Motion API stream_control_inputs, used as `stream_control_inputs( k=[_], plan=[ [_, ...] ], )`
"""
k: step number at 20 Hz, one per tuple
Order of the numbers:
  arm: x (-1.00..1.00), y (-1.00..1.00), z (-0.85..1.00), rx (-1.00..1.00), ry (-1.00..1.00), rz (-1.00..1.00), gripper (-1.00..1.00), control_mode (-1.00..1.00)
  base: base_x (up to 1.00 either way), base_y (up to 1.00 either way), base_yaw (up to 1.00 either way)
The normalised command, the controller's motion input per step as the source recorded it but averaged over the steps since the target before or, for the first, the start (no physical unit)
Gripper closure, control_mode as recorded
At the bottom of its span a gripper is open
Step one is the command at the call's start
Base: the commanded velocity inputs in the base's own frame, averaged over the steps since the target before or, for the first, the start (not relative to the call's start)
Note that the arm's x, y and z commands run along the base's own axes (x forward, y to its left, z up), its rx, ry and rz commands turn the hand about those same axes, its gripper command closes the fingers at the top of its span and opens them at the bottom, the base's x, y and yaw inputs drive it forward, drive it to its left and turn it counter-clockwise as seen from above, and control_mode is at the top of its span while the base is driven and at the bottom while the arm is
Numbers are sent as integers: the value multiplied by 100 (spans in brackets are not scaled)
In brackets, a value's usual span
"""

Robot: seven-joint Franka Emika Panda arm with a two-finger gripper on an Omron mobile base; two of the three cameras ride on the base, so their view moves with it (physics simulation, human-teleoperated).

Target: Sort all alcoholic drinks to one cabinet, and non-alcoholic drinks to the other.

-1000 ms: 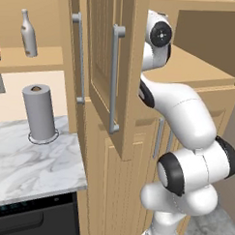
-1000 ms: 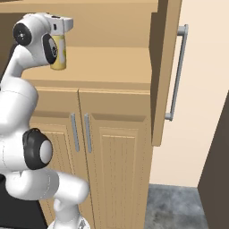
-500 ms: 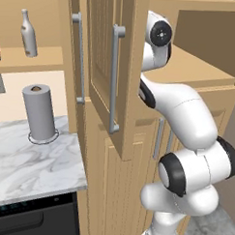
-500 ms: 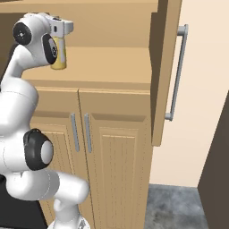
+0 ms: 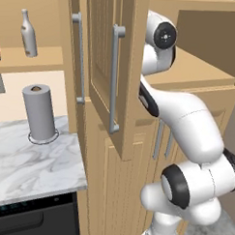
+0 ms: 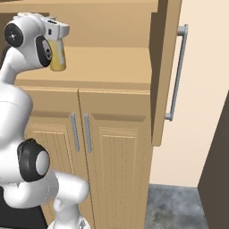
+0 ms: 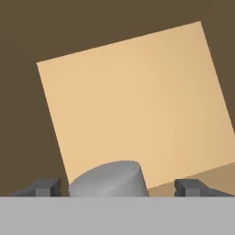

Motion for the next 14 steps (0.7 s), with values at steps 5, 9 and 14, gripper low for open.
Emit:
stream_control_inputs(
  k=[5, 9, 14],
  plan=[
    [-60, 0, 0, 6, 0, 0, -100, -100, 0, 0, 0],
    [-82, 0, -9, 5, 2, 0, -100, -100, 0, 0, 0],
    [-100, 0, -16, 6, 15, 0, -100, -100, 0, 0, 0]
  ],
)
